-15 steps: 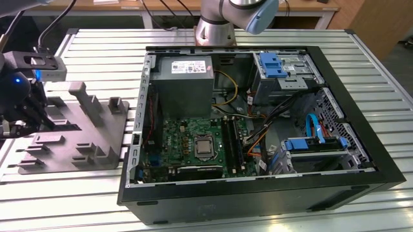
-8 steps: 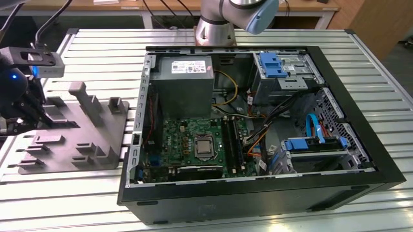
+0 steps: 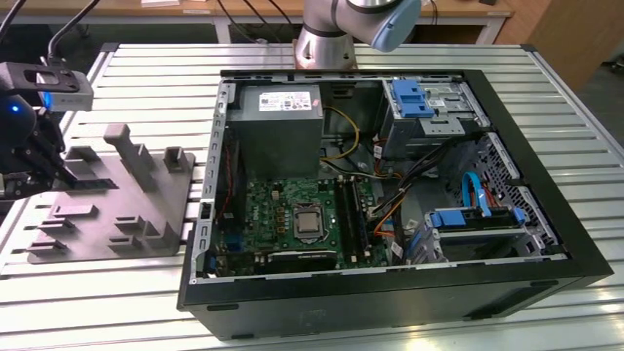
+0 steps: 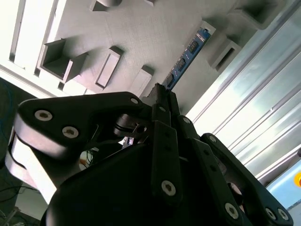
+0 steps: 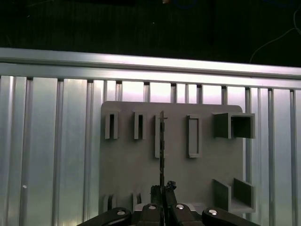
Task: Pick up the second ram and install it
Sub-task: 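Pick up the second ram and move it above second insertion slot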
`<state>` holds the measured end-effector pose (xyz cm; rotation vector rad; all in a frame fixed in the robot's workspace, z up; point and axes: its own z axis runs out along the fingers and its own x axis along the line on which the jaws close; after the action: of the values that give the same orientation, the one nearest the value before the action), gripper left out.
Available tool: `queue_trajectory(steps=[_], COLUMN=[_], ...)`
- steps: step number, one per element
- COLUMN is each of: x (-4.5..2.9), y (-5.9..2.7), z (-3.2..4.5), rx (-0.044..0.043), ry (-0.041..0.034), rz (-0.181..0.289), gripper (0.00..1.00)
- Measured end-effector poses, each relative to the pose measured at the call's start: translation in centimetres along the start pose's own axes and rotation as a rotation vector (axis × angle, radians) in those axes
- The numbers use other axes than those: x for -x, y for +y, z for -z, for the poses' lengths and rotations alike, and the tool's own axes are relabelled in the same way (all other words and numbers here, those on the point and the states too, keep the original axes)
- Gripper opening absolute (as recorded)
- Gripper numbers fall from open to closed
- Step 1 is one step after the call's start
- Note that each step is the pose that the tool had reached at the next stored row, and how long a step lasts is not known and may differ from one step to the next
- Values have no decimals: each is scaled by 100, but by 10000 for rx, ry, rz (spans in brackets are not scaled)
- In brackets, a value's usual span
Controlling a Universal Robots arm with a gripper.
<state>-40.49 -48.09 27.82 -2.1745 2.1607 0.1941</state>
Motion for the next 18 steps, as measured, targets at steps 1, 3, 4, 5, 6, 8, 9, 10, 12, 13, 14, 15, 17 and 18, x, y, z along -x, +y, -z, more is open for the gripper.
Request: queue_trajectory(steps=[1, 3, 4, 5, 6, 8, 9, 10, 12, 13, 14, 15, 17, 18], x=[1, 4, 6, 7, 9, 11, 13, 14, 16, 18, 19, 20, 23, 24], y=[1, 1, 2, 2, 3, 3, 4, 4, 5, 5, 6, 6, 7, 7], z=[10, 32, 43, 53, 64, 82, 91, 99, 116, 126, 136, 145, 164, 174], rx=[0, -1, -1, -1, 0, -1, 0, -1, -1, -1, -1, 0, -1, -1], ry=[-9, -28, -35, -43, -49, -62, -68, -75, -88, -94, -100, -105, -116, -121], rz=[0, 1, 2, 2, 2, 3, 3, 3, 3, 4, 4, 4, 4, 5], gripper=[14, 14, 14, 14, 14, 14, 14, 14, 14, 14, 14, 14, 14, 14])
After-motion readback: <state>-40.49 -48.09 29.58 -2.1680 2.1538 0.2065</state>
